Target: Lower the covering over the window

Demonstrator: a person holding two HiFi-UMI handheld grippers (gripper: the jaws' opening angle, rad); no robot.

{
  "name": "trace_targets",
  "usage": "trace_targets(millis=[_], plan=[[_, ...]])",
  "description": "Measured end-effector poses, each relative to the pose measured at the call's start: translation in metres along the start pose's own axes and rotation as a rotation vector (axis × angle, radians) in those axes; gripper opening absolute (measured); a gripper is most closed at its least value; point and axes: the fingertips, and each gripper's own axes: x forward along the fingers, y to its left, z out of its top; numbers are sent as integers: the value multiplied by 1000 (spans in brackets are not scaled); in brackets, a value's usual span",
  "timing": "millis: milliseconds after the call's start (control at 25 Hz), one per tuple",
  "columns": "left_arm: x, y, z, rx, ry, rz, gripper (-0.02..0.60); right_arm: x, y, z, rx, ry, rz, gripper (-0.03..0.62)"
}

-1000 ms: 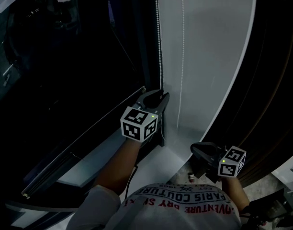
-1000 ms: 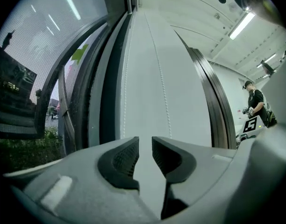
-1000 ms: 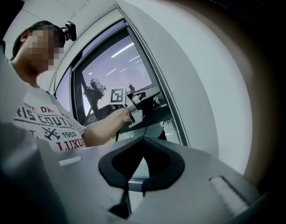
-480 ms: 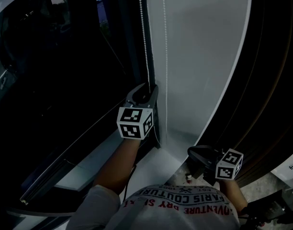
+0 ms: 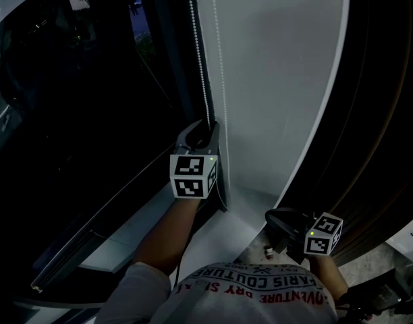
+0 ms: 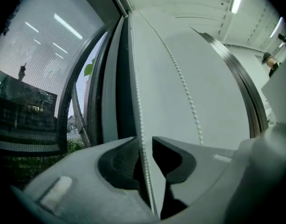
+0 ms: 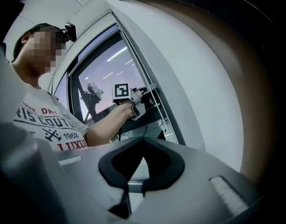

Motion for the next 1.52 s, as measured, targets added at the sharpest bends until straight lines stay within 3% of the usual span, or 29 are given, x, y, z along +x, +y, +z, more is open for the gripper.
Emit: trace_targets(millis=[120, 280, 480, 640, 880, 1080, 1360, 1520], plan=[[0, 9, 1, -2, 3, 42, 15, 0, -1, 0, 8, -6, 1, 6], [0, 8, 0, 2, 6, 43, 15, 1, -2, -1, 21, -11, 1, 6], [-8, 1, 1, -26, 9, -8, 14, 1, 1, 1, 22, -16, 4, 6], [-24, -17, 1, -47, 16, -103, 14, 2, 8, 1, 19, -15, 15, 6], [-67, -59, -4, -91, 40, -311, 14, 9, 28, -3, 9, -6, 50, 6], [-104, -82, 1, -135, 29, -423, 14, 11, 44, -7, -4, 11, 72, 6], [-139, -104, 5, -103, 25, -488, 12, 10, 63, -18, -5, 23, 80, 6], [-150, -119, -19, -26, 129, -527, 11, 10, 69, -25, 1, 22, 87, 6]])
